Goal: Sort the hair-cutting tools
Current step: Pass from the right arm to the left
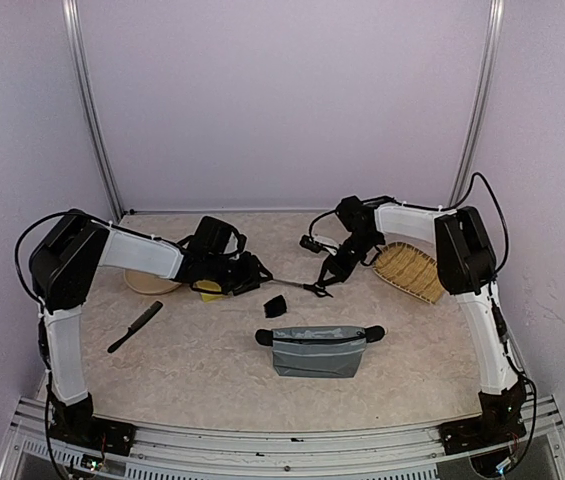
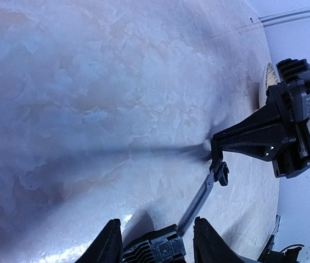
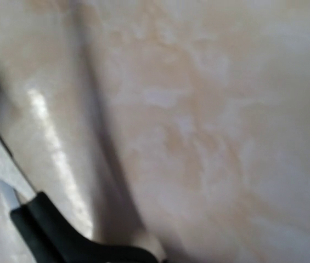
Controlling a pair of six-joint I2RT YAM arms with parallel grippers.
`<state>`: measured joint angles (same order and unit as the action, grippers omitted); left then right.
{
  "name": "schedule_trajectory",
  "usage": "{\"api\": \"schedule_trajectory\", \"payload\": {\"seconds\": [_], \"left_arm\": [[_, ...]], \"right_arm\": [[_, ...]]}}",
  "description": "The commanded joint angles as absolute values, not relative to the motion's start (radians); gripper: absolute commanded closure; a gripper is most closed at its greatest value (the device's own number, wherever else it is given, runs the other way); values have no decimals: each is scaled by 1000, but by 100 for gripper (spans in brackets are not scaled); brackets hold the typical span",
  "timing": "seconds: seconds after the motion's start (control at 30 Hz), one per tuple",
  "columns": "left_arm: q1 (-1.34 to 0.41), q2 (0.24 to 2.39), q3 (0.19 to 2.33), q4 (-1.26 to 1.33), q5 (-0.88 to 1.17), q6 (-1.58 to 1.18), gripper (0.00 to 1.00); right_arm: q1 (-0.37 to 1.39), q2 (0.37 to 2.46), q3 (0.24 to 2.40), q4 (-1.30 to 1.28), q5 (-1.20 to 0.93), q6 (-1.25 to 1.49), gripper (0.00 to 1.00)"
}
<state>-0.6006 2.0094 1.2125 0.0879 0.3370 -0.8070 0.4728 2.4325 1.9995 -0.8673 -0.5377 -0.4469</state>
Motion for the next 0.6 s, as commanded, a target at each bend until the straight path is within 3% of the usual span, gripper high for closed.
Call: {"api": "schedule_trajectory", "payload": {"seconds": [0.0,0.2,0.5,0.57], "left_arm": [[-590,2077,1259,133,377,-835,60],[-587,2122,1244,266,476,-922,65],[-582,2129,1231,379,544,-958,99],[-582,2123,1224,408,565,-967,100]], "right_arm": [[482,2494,1958,-898,-548,-440,100],[482,2482,1954,-898,-544,-444,100],[482,2471,1955,-897,-529,-446,100],[482,2455,1957,-898,-519,-446,100]]}}
